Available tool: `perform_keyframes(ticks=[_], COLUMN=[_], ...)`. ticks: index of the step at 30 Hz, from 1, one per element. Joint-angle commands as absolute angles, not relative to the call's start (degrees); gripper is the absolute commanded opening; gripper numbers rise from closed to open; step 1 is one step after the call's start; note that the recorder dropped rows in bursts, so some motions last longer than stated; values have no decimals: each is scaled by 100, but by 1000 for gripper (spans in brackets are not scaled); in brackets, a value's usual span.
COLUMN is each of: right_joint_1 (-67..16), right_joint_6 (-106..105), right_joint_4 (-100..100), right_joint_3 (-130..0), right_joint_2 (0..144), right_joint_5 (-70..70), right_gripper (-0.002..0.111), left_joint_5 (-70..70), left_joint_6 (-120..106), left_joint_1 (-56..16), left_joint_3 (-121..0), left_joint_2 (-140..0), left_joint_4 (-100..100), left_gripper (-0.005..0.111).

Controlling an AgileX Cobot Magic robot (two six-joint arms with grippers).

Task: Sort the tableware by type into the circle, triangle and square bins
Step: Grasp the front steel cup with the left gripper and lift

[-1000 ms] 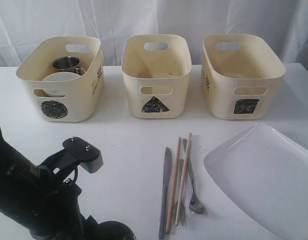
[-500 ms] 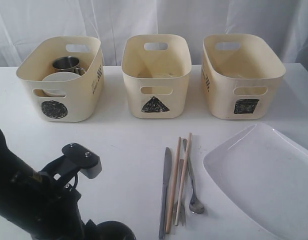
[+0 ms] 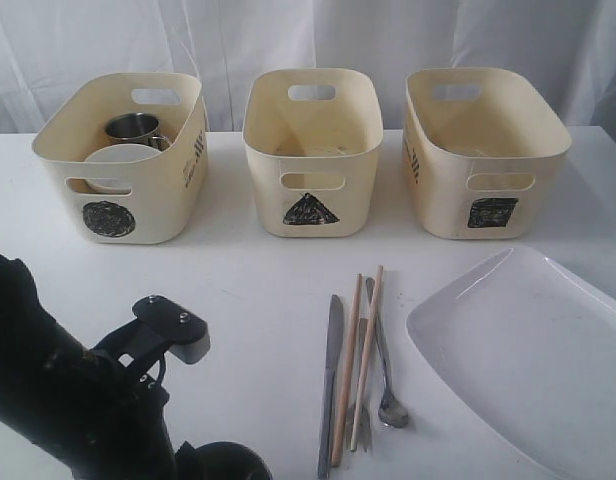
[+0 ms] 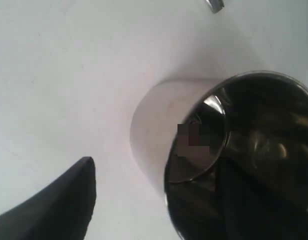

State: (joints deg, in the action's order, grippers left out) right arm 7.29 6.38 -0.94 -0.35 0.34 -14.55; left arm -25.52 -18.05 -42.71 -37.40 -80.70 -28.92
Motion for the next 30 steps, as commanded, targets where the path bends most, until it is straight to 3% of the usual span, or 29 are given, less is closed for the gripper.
perform_keyframes(ticks=[1,3,6,9,20,30], right_joint_1=[687,687,687,687,687,687], right_joint_6=[627,627,627,627,627,627], right_joint_4=[-47,-47,-47,-47,-47,-47], right_joint_3=[0,0,0,0,0,0], right_joint_2=[0,0,0,0,0,0], right_joint_5=[-1407,-1407,-1407,-1407,-1407,-1407], right_gripper=[0,0,0,0,0,0], left_joint_5=[-2509,-2446,-2306,-2292,-2263,-1414], left_joint_6=[-1815,-1815,-1829,-2110,-2290,-2276], left_joint_1=[-4303,-4303,-4303,-4303,-4198,-2208], left_joint_3=[-3708,-3708,-3708,-3708,-4074,-5477], left_joint_2=[-8067,-8067,-8067,-8067,-7503,-6978], left_joint_4=[-2952,-2952,-2952,-2952,-2668,-1470], left_gripper=[64,53,17,0,0,0])
